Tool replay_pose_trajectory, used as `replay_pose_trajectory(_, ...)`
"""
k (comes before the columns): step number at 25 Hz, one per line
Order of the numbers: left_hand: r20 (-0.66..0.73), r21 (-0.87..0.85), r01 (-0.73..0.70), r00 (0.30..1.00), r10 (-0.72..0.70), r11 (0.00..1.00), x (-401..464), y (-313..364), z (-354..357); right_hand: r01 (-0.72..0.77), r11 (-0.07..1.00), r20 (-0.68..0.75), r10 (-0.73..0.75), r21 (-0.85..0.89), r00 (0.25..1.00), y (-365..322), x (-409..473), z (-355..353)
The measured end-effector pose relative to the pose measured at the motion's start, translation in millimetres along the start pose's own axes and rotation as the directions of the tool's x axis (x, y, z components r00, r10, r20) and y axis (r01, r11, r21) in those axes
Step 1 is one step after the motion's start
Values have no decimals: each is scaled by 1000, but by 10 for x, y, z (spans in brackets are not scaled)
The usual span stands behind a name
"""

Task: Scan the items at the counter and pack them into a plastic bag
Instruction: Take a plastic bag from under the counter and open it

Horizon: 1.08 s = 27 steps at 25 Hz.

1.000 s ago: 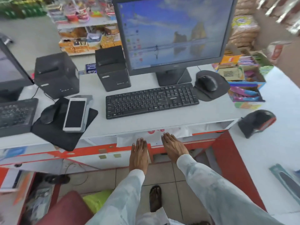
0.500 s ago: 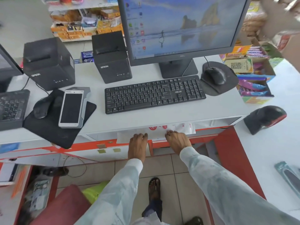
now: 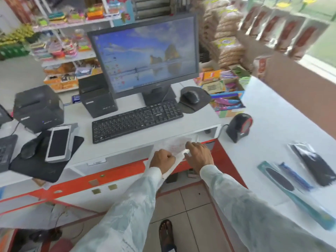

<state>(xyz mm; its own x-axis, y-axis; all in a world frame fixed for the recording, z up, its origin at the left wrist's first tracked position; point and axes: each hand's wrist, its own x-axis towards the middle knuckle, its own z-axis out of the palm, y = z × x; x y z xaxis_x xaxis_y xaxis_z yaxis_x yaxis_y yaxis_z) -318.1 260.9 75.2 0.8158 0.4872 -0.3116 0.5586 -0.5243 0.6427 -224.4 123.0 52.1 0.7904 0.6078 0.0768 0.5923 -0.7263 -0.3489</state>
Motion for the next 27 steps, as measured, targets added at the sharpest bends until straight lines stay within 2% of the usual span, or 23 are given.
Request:
replay_pose_trajectory(1,9,-87,-11,1000,12,996,-31,277,109,-140,989,1,140,44,990,238,-64,-126)
replay_pose_trajectory(2,9,-153,-9,1000,11,988,-41,521,203,-290,950,68,284,115,956,442,-101,-279)
replay_pose_trajectory(4,37,-223,-1,999,10,975,-84,1074,475,-522,797,356,413,304,838,978,-290,-615)
replay_pose_trajectory(6,35,-246,36,999,-29,969,11,1452,679,-641,630,594,333,438,732,1313,-453,-920)
replay_pose_trajectory(8,69,-244,47,997,-31,969,17,1920,992,-697,490,674,263,524,691,1593,-793,-1349)
replay_pose_trajectory(10,119,-220,40,993,-14,975,-39,2322,1267,-675,508,640,278,535,716,1731,-1074,-1686)
replay_pose_trajectory(13,169,-282,-25,983,76,959,-327,2973,1613,-644,547,449,461,534,765,2171,-1348,-1895)
replay_pose_trajectory(14,179,-299,-64,976,121,952,-419,3203,1703,-626,529,371,514,573,773,2354,-1427,-1962)
replay_pose_trajectory(15,206,-366,-77,965,162,927,-449,3404,1767,-596,496,292,560,631,775,2496,-1490,-2011)
replay_pose_trajectory(16,263,-452,-68,943,205,890,-507,3598,1817,-564,419,238,612,712,754,2598,-1558,-2100)
replay_pose_trajectory(18,347,-565,-58,888,301,823,-531,3855,1947,-420,218,146,719,881,680,2730,-1655,-2296)
replay_pose_trajectory(20,324,-548,-134,876,357,826,-430,3957,2058,-250,61,115,767,966,631,2802,-1667,-2448)
replay_pose_trajectory(22,367,-475,-155,860,355,866,-335,3980,2142,-169,-13,115,785,985,609,2914,-1589,-2494)
replay_pose_trajectory(24,487,-448,-160,781,390,880,-217,4002,2246,-113,-75,128,787,991,604,3057,-1439,-2438)
replay_pose_trajectory(27,518,-404,-288,710,477,868,194,4068,2385,-141,-80,149,791,987,593,3254,-1096,-2387)
